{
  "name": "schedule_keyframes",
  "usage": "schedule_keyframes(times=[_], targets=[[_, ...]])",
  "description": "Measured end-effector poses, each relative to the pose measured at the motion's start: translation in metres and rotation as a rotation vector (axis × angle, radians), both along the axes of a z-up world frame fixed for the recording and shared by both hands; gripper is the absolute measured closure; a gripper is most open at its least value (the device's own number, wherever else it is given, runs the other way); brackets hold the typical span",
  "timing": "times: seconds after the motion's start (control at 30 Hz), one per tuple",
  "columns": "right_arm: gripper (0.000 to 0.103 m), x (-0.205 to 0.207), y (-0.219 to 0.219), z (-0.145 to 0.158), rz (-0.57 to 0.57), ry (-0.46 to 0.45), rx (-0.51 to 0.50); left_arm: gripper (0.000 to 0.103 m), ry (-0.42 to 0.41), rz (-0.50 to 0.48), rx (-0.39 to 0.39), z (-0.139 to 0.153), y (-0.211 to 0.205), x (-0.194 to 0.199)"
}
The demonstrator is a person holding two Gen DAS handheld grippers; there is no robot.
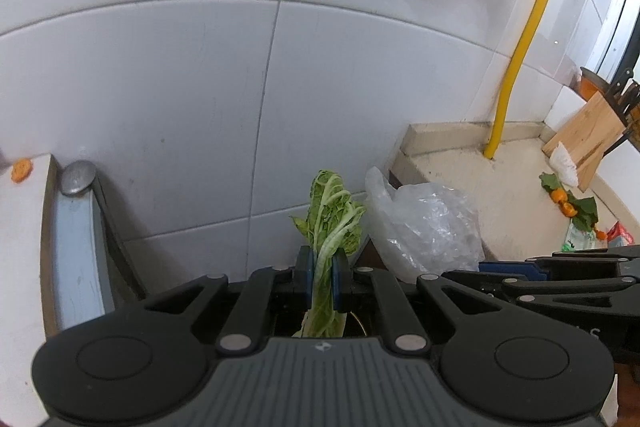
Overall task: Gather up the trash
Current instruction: 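Carry the held bag and cabbage leaf with both tools down to the bin, then open both tools over the bin to drop the bag and cabbage leaf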
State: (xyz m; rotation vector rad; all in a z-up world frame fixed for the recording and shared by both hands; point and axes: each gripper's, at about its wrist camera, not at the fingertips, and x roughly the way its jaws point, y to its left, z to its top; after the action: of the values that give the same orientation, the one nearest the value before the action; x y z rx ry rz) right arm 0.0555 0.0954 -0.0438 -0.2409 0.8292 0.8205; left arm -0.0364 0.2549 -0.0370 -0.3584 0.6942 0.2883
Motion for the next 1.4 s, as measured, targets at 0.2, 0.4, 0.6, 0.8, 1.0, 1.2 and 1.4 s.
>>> schedule_keyframes(times=[0.2, 0.4, 0.6, 0.8, 1.0, 1.2, 1.4], targets=[[0.077, 0.001, -0.001, -0.014, -0.007, 0.027, -0.023, 0.098, 0.037, -0.005, -0.016, -0.013, -0.002, -0.001], [0.077, 0.005, 0.0, -0.025, -0.014, 0.049, -0.041, 0.098, 0.069, -0.016, -0.021, -0.023, -0.004, 0.004], [0.077, 0.009, -0.001, -0.035, -0.028, 0.072, -0.053, 0.098, 0.091, -0.028, -0.02, -0.027, -0.004, 0.009], [0.076, 0.012, 0.001, -0.041, -0.044, 0.082, -0.064, 0.098, 0.11, -0.039, -0.022, -0.032, -0.002, 0.016], [0.076, 0.017, 0.004, -0.049, -0.061, 0.095, -0.085, 0.098, 0.138, -0.042, -0.032, -0.039, 0.003, 0.021], [0.076, 0.025, 0.007, -0.059, -0.077, 0.11, -0.104, 0.098, 0.169, -0.052, -0.029, -0.045, 0.003, 0.029], [0.075, 0.031, 0.009, -0.066, -0.087, 0.122, -0.114, 0.098, 0.192, -0.051, -0.028, -0.048, 0.005, 0.037]])
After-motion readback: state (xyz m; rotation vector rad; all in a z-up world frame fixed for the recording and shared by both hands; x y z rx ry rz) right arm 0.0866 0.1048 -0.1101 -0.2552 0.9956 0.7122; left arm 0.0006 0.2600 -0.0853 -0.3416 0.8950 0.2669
